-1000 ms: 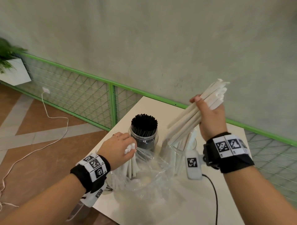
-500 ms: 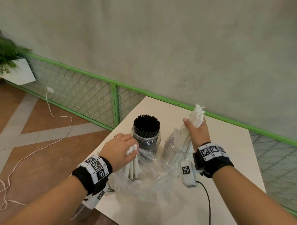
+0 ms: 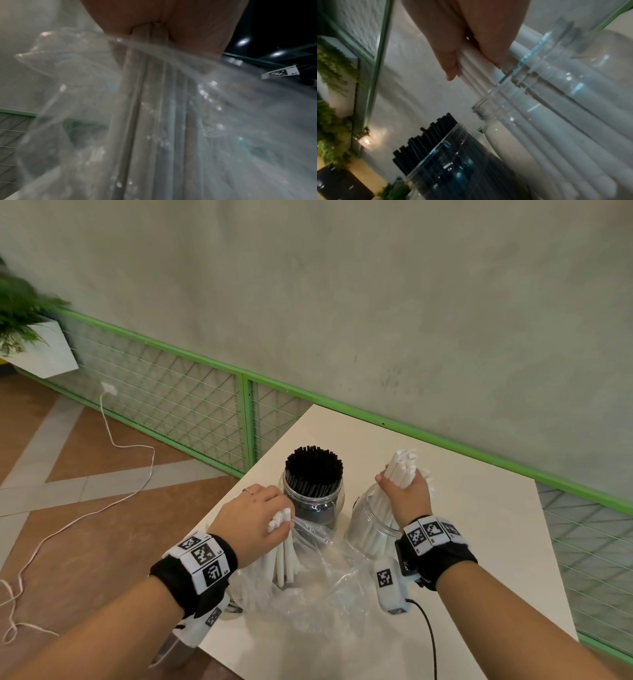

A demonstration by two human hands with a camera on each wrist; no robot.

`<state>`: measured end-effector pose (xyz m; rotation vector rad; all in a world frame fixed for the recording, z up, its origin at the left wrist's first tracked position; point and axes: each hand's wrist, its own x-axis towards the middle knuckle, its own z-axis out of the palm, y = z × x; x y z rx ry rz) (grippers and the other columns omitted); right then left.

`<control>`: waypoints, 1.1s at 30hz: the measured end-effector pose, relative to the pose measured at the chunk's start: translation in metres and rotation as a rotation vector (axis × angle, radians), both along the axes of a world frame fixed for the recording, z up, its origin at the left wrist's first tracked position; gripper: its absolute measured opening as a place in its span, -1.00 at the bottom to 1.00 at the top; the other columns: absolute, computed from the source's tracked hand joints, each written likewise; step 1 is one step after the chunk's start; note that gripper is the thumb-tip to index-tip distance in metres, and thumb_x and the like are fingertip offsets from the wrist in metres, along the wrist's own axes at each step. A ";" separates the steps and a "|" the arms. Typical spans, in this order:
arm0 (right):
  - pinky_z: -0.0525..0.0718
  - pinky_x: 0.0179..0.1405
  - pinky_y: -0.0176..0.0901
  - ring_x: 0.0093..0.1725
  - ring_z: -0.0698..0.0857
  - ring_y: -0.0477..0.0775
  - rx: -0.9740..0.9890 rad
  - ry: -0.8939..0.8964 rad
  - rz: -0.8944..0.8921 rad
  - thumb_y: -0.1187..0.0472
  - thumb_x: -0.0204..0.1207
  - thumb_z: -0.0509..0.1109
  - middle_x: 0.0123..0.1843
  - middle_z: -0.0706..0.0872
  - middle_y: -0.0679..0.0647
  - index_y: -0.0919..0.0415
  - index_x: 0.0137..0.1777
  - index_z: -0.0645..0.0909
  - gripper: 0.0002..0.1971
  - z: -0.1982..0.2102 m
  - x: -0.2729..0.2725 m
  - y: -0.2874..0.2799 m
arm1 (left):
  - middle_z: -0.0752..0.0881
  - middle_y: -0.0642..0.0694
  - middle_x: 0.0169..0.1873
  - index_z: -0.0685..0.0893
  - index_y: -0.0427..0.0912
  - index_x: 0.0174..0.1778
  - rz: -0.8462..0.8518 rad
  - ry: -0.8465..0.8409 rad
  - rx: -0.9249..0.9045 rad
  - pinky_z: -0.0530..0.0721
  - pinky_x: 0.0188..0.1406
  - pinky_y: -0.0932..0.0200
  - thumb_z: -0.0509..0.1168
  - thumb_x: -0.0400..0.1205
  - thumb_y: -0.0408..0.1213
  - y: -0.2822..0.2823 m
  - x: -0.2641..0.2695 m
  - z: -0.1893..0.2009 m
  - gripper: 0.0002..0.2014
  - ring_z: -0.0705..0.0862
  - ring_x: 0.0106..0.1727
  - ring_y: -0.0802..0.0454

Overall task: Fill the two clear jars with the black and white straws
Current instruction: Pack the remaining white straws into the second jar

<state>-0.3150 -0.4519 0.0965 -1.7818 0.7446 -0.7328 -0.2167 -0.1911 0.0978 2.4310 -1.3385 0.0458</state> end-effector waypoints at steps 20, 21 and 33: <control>0.42 0.31 0.11 0.35 0.49 0.08 -0.808 0.722 0.268 -0.27 0.36 0.45 0.25 0.65 -0.09 -0.08 0.30 0.50 -0.45 0.010 0.005 -0.041 | 0.59 0.21 -0.05 0.60 0.16 -0.01 0.000 0.003 -0.015 0.45 -0.06 0.25 0.02 0.52 0.16 0.001 0.002 0.000 -0.68 0.52 0.01 0.11; 0.47 0.22 0.08 0.28 0.52 0.10 -0.799 0.669 0.259 -0.22 0.36 0.49 0.18 0.66 -0.08 -0.03 0.22 0.54 -0.50 0.008 0.006 -0.041 | 0.59 0.21 -0.05 0.60 0.16 -0.01 0.001 0.003 -0.018 0.46 -0.05 0.24 0.03 0.53 0.16 0.001 0.002 0.000 -0.69 0.51 0.01 0.12; 0.53 0.16 0.09 0.15 0.53 0.26 -0.725 0.353 0.100 0.14 0.41 0.54 0.16 0.57 0.20 0.29 0.16 0.57 -0.61 -0.004 -0.002 -0.049 | 0.59 0.21 -0.05 0.59 0.17 -0.03 -0.002 -0.007 -0.017 0.46 -0.06 0.25 0.04 0.54 0.15 0.001 0.002 0.000 -0.71 0.51 0.00 0.13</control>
